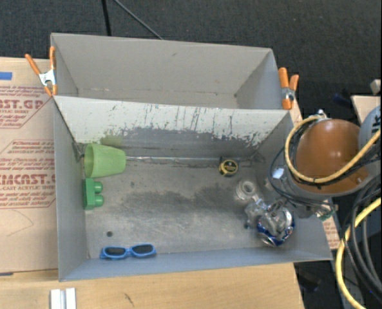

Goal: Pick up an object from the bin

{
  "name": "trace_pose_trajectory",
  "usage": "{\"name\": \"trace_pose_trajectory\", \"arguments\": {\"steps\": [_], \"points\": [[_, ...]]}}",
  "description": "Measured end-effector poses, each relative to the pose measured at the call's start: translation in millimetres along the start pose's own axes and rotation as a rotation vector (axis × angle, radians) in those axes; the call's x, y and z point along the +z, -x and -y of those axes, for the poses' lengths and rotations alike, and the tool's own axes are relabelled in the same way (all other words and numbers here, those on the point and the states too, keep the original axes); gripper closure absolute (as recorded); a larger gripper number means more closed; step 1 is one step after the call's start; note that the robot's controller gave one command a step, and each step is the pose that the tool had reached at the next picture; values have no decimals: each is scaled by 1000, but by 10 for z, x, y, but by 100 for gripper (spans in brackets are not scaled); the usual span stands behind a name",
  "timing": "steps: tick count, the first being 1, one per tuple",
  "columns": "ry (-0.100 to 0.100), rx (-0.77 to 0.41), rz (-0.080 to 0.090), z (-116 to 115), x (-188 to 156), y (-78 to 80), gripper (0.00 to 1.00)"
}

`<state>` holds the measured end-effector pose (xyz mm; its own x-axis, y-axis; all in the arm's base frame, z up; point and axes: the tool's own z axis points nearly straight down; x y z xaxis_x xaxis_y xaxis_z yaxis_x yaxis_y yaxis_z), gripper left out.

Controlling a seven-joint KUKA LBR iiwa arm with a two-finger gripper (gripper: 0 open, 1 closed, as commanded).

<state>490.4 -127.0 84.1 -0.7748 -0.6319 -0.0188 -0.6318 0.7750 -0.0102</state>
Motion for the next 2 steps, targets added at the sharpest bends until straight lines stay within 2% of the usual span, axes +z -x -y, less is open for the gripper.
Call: {"name": "trace_pose_trajectory", "arguments": {"steps": [1,2], "points": [[4,6,-11,73,-453,197,100],[11,8,-16,57,-416,174,0]]}}
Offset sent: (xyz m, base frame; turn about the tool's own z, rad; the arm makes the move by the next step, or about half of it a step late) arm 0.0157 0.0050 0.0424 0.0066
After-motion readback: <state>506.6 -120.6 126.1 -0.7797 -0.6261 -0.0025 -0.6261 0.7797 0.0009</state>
